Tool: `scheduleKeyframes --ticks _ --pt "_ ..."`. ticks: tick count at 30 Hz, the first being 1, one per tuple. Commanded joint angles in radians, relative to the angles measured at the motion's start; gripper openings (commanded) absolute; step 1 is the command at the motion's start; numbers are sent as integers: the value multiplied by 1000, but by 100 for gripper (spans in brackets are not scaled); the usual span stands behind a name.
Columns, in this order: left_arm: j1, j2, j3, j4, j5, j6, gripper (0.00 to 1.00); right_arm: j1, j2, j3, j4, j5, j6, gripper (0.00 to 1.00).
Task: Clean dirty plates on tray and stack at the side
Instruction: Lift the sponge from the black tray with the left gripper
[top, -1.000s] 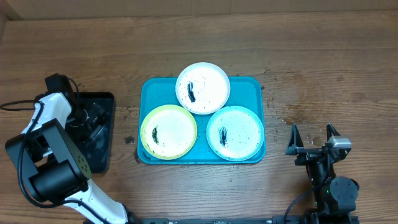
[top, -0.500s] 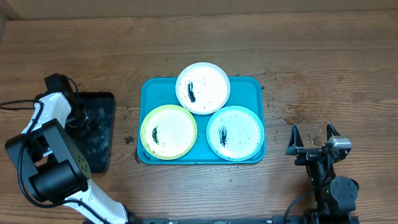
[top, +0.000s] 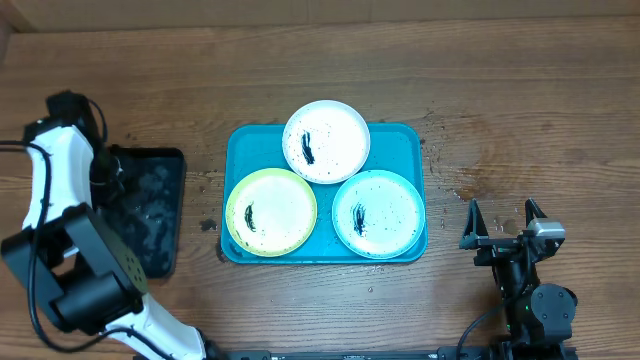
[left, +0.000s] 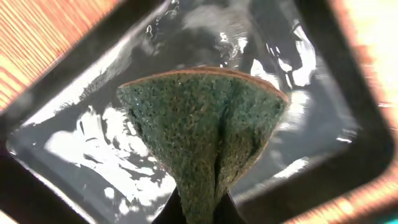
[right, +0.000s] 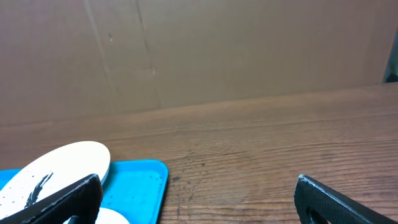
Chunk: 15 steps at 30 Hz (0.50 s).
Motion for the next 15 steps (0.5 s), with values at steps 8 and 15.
scheduleKeyframes --ticks 8,15 --pt "2 -78 -21 46 171 50 4 2 -7 -10 6 14 0 100" --pt "37 13 -129 111 254 -43 4 2 -7 -10 6 14 0 100"
